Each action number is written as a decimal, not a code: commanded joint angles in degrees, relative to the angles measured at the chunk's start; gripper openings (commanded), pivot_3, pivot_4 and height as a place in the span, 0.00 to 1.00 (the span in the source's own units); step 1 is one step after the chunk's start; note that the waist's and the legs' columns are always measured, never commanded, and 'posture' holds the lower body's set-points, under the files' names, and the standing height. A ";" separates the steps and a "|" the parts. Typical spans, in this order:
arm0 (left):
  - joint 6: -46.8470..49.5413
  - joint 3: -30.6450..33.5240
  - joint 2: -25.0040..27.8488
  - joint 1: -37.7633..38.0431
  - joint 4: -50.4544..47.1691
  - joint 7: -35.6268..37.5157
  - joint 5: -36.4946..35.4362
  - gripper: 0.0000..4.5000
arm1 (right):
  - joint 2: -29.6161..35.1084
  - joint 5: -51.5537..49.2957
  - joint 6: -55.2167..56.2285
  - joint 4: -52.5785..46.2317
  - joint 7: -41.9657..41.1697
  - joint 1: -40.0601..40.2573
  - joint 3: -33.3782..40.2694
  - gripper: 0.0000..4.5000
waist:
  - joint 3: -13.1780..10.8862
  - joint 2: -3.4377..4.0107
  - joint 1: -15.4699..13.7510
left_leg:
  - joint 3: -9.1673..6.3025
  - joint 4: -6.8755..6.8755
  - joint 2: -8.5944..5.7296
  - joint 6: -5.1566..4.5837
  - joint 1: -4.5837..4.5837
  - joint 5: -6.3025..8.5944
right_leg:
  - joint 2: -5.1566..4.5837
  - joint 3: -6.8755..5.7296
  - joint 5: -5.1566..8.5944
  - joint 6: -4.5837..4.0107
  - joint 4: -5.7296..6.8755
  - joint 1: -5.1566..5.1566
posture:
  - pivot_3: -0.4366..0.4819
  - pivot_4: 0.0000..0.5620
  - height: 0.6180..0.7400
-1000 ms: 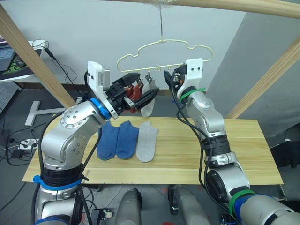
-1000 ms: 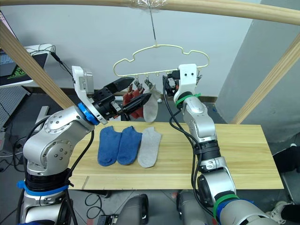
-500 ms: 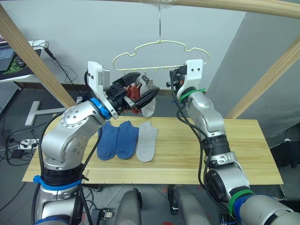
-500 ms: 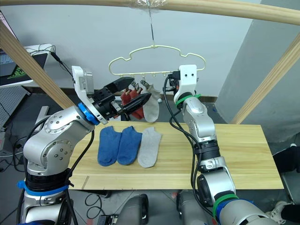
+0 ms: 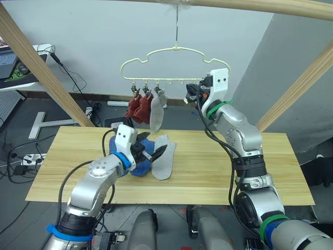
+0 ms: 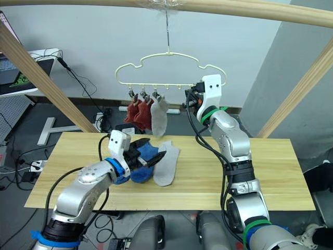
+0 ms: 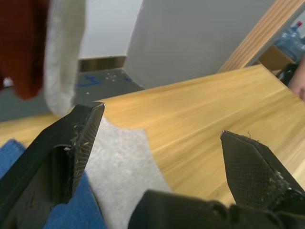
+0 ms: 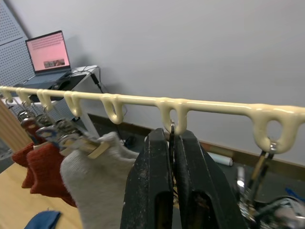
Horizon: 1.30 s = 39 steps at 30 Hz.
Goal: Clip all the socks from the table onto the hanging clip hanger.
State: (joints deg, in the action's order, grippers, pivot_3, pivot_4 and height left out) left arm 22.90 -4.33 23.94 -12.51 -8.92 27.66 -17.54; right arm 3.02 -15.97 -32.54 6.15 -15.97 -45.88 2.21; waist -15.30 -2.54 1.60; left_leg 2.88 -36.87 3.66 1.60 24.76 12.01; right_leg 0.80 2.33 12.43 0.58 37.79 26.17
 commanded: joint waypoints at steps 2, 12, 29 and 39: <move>-8.64 -3.81 -5.54 -4.01 15.09 -1.82 6.78 1.00 | 0.22 -1.41 -2.92 -5.81 0.60 0.63 -0.13 0.01 | -0.03 0.03 0.12 | 0.11 -0.07 -0.08 -0.01 0.00 -0.01 | 0.03 -0.01 -0.01 0.01 0.02 0.02 | 0.43 0.50 1.00; -19.87 -7.78 -11.06 -14.93 46.00 1.37 15.61 1.00 | 1.39 -1.73 -7.46 -9.72 1.78 1.99 -0.01 0.01 | -0.05 0.04 0.98 | 0.17 0.02 -0.05 -0.05 0.02 0.02 | 0.08 -0.02 -0.02 0.03 -0.05 0.04 | 0.38 0.52 1.00; -18.76 -5.13 -10.82 -10.04 38.72 6.39 15.02 0.08 | 3.47 -2.29 -8.12 -8.92 -0.19 1.72 0.63 0.00 | -0.08 0.08 1.58 | 0.16 0.00 0.00 -0.05 0.00 0.02 | 0.01 -0.01 -0.01 0.05 -0.04 0.01 | 0.38 0.55 1.00; -22.74 -7.84 -12.60 -6.00 31.85 4.52 18.09 0.00 | 7.56 -2.81 -7.18 -3.54 -4.21 -2.42 1.16 0.00 | -0.28 0.25 1.54 | 0.15 0.03 -0.03 -0.05 0.00 0.02 | 0.01 0.02 -0.01 0.05 -0.08 0.01 | 0.39 0.55 1.00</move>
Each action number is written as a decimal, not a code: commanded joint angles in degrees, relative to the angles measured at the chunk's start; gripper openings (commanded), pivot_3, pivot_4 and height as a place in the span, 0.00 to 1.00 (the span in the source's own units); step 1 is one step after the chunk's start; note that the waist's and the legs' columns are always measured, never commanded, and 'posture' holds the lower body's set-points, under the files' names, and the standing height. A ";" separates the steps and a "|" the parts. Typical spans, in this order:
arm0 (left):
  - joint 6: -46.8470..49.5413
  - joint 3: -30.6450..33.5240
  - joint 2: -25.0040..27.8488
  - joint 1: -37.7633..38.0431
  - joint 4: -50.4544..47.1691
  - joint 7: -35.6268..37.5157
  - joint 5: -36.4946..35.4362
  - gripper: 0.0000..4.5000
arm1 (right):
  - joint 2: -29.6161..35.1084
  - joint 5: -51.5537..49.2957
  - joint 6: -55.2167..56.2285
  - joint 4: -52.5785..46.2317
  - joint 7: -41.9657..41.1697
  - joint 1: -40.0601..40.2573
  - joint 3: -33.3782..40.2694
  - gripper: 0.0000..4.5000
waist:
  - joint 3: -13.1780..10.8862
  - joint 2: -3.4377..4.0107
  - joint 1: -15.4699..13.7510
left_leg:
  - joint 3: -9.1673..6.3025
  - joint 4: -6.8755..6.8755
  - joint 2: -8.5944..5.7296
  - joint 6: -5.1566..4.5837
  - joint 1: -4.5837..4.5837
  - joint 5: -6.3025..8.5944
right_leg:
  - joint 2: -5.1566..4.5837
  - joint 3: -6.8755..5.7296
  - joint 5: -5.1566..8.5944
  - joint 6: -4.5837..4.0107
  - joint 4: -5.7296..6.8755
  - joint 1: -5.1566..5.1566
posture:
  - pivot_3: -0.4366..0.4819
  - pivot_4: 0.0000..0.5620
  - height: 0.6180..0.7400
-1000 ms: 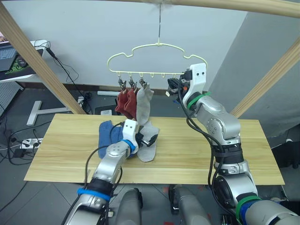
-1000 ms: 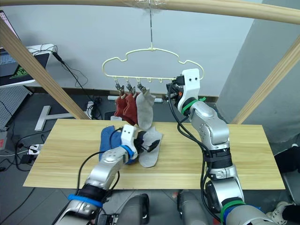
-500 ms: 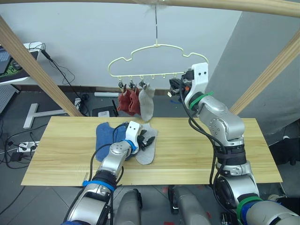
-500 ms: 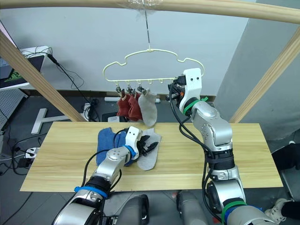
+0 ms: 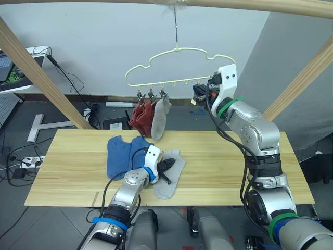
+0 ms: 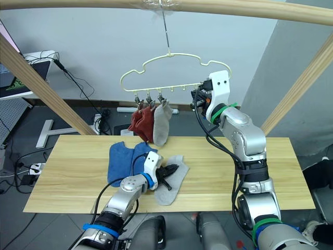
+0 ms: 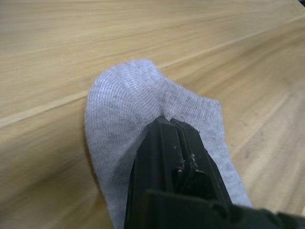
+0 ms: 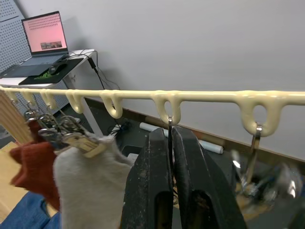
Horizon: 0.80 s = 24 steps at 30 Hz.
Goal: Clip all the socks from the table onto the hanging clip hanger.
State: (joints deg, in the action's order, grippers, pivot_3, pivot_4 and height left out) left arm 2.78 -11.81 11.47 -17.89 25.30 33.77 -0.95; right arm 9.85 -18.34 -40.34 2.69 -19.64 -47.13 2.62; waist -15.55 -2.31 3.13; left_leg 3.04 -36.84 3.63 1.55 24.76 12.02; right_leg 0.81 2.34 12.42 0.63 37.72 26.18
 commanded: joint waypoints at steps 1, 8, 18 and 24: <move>-2.89 -0.38 -0.12 -0.77 -2.56 -1.87 1.78 0.00 | 0.78 -0.45 0.68 0.02 -0.62 -1.23 0.71 0.00 | -0.04 0.02 0.01 | -0.01 0.00 0.00 0.00 0.00 0.00 | 0.00 0.01 0.00 0.00 0.01 0.00 | 0.39 0.55 1.00; -0.90 -4.34 2.56 -0.65 -6.11 1.46 5.16 0.20 | 0.79 -0.95 0.01 -0.86 -0.56 -1.17 0.49 0.00 | -0.05 0.03 0.04 | 0.01 0.12 0.00 0.00 0.01 0.00 | 0.01 0.00 0.00 0.00 -0.09 0.01 | 0.40 0.53 1.00; 5.45 -5.67 2.22 -0.97 -7.62 0.13 7.38 0.89 | 1.19 -1.22 -0.37 -1.45 -0.01 -0.77 0.81 0.00 | -0.07 0.05 0.04 | 0.02 0.12 0.01 0.00 0.01 0.00 | 0.01 -0.03 0.00 0.01 -0.09 0.01 | 0.39 0.49 1.00; 12.10 -6.80 1.41 -1.96 -6.62 -0.31 8.80 1.00 | 1.41 -1.29 -0.95 -2.09 0.26 -0.18 0.87 0.00 | -0.07 0.05 0.04 | 0.02 0.10 -0.01 0.00 0.01 0.00 | 0.00 -0.03 0.00 0.01 -0.09 0.01 | 0.39 0.49 1.00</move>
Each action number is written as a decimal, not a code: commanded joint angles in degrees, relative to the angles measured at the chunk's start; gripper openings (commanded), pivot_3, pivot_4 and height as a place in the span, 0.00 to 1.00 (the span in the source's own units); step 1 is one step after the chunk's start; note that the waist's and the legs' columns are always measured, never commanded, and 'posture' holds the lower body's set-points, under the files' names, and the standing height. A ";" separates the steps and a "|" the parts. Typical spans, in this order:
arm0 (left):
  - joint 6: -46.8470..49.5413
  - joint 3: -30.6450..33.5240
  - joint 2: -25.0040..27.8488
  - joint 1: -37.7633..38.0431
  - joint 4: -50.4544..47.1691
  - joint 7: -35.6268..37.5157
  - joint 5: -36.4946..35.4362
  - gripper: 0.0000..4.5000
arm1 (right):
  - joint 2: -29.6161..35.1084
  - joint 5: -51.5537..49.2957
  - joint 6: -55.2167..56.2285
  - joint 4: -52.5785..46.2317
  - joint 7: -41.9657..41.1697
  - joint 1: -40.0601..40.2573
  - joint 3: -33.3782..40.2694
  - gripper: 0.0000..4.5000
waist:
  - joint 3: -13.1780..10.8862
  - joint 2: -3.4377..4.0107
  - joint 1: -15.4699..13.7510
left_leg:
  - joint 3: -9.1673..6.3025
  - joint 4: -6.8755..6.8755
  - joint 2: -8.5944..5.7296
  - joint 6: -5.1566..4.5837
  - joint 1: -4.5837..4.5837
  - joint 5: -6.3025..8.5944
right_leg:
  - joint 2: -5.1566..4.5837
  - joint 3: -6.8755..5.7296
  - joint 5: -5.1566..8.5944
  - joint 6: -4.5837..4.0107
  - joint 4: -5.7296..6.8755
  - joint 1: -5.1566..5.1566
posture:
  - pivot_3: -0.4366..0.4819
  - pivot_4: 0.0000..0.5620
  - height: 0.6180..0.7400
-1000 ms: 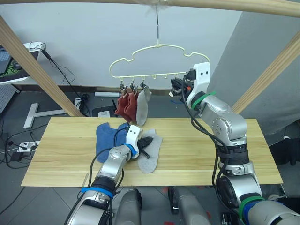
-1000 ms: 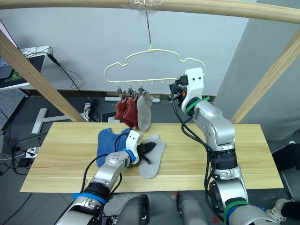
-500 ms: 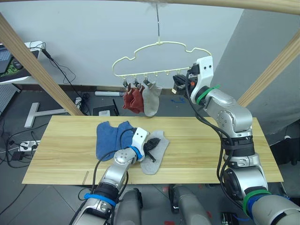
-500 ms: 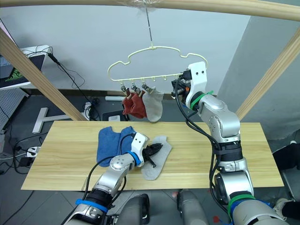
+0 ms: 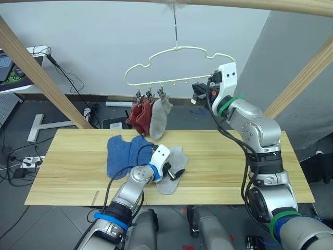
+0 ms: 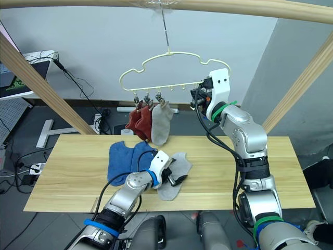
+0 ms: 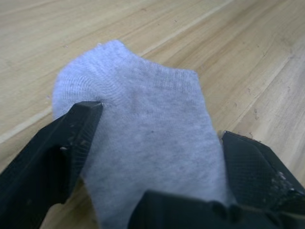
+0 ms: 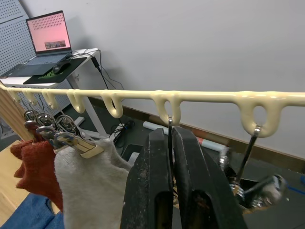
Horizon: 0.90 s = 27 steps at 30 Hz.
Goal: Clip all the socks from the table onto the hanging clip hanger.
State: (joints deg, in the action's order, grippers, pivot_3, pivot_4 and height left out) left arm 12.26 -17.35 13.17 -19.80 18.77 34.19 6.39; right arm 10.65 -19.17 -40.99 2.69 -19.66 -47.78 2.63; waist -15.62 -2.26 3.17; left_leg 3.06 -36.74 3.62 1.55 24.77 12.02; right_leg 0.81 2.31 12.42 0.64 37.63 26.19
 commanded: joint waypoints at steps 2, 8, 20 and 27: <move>4.44 -1.60 -0.23 0.07 -0.13 -0.17 1.46 1.00 | 0.63 -0.44 -0.37 -2.09 0.39 0.52 0.89 0.00 | 0.00 0.00 0.04 | 0.00 0.00 -0.01 0.00 -0.01 0.00 | 0.00 0.01 0.00 0.00 0.00 -0.01 | 0.39 0.48 1.00; 7.72 -2.34 0.63 2.05 -2.00 2.17 0.72 0.87 | 0.68 -0.37 -0.60 -2.42 0.49 0.70 0.73 0.00 | 0.02 0.00 0.07 | 0.00 0.00 0.00 0.00 -0.02 0.00 | 0.01 0.00 0.00 0.00 0.01 -0.01 | 0.39 0.48 1.00; 6.00 -3.01 2.26 4.53 -3.85 3.77 0.91 0.05 | 1.05 -0.40 -0.98 -2.30 -0.02 0.78 0.70 0.00 | 0.02 0.00 0.04 | -0.01 -0.02 0.01 0.00 -0.02 0.00 | -0.01 0.02 0.00 0.00 0.02 -0.03 | 0.39 0.50 1.00; 1.21 1.75 0.11 4.44 -11.03 7.42 -7.94 0.01 | 2.77 -1.64 -2.58 -0.85 -2.27 -0.49 1.26 0.00 | 0.00 0.01 -0.04 | -0.02 -0.02 0.04 0.00 0.01 0.00 | -0.02 0.02 0.00 0.00 0.00 0.00 | 0.39 0.50 1.00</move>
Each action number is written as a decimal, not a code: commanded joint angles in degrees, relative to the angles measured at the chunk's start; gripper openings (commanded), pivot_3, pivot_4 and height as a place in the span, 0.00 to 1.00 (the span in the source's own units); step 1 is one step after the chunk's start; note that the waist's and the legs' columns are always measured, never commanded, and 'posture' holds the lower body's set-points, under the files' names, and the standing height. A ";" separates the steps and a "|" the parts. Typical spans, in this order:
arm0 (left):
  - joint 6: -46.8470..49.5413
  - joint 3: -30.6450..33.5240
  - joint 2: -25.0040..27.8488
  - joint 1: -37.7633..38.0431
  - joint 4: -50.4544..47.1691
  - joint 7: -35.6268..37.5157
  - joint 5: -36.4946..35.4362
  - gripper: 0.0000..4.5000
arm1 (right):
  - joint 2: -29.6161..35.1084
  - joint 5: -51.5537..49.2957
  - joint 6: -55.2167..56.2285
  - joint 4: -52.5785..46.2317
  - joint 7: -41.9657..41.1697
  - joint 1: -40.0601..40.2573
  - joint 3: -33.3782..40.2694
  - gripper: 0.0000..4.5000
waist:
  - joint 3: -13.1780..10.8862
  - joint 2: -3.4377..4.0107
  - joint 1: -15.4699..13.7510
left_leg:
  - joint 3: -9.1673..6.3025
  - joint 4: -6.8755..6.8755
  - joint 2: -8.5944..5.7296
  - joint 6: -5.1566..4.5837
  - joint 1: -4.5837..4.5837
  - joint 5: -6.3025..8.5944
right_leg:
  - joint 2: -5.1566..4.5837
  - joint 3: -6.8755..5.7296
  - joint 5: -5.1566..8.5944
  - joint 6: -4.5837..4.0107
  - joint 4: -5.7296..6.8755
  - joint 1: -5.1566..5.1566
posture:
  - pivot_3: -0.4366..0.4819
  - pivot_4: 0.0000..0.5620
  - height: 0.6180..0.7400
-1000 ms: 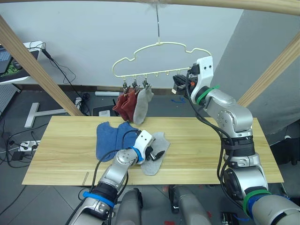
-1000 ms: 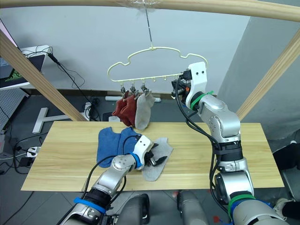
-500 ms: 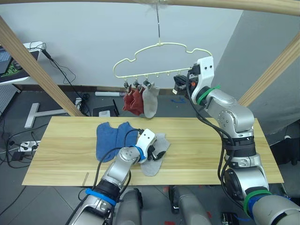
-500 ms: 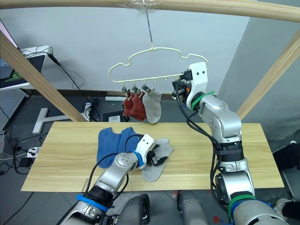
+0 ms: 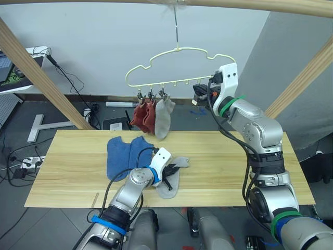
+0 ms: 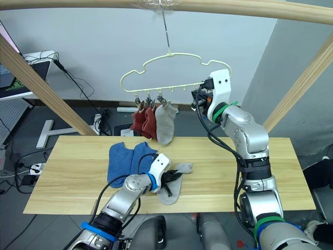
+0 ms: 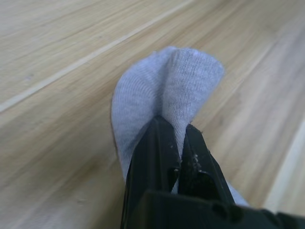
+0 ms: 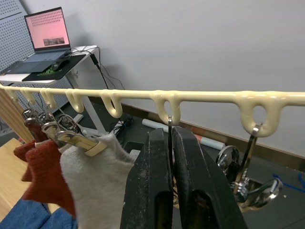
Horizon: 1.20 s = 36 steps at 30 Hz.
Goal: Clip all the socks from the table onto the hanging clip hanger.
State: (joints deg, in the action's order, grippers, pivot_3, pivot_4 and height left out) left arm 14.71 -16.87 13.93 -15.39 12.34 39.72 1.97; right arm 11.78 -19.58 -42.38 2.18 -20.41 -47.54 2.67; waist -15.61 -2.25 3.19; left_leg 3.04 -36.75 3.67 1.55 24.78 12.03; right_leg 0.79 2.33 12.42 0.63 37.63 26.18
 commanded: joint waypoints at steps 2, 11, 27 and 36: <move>-2.22 2.01 -0.60 -0.43 -5.63 1.81 -4.34 0.01 | 2.51 -2.64 -3.28 1.84 -2.47 -2.56 2.48 0.00 | -0.02 0.00 -0.07 | 0.01 0.00 -0.01 0.00 0.01 0.00 | -0.03 0.01 0.00 0.00 -0.01 0.00 | 0.38 0.51 1.00; -21.46 6.47 -1.50 -5.01 -7.01 -4.81 -2.62 0.01 | 2.86 -14.89 -27.18 10.64 2.31 -10.44 16.27 0.00 | -0.03 0.00 -0.14 | -0.05 0.01 -0.03 0.00 0.02 0.00 | -0.03 0.13 0.00 0.00 -0.02 -0.03 | 0.39 0.52 1.00; -29.76 6.37 -3.20 -10.50 -1.73 -11.07 0.22 0.01 | -1.77 -21.24 -37.32 13.37 13.49 -14.12 27.42 0.00 | -0.05 0.03 -0.19 | -0.03 0.10 -0.02 -0.07 0.12 0.04 | -0.05 0.05 -0.05 0.08 -0.42 -0.08 | 0.38 0.54 1.00; -32.11 5.91 -3.66 -13.13 0.88 -12.78 1.47 0.01 | -1.98 -22.48 -38.37 12.85 14.76 -13.95 27.49 0.00 | -0.05 0.03 -0.18 | -0.03 0.16 -0.02 -0.09 0.15 0.05 | -0.05 0.03 -0.05 0.09 -0.51 -0.09 | 0.38 0.54 1.00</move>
State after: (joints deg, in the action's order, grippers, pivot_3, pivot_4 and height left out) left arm -15.40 -10.77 10.83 -27.55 14.14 27.76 3.24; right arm 9.62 -42.10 -79.46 15.47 -7.25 -62.22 29.71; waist -15.66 -2.22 3.01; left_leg 3.01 -36.60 3.65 1.46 24.92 12.08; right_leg 0.74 2.36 12.37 0.72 37.12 26.09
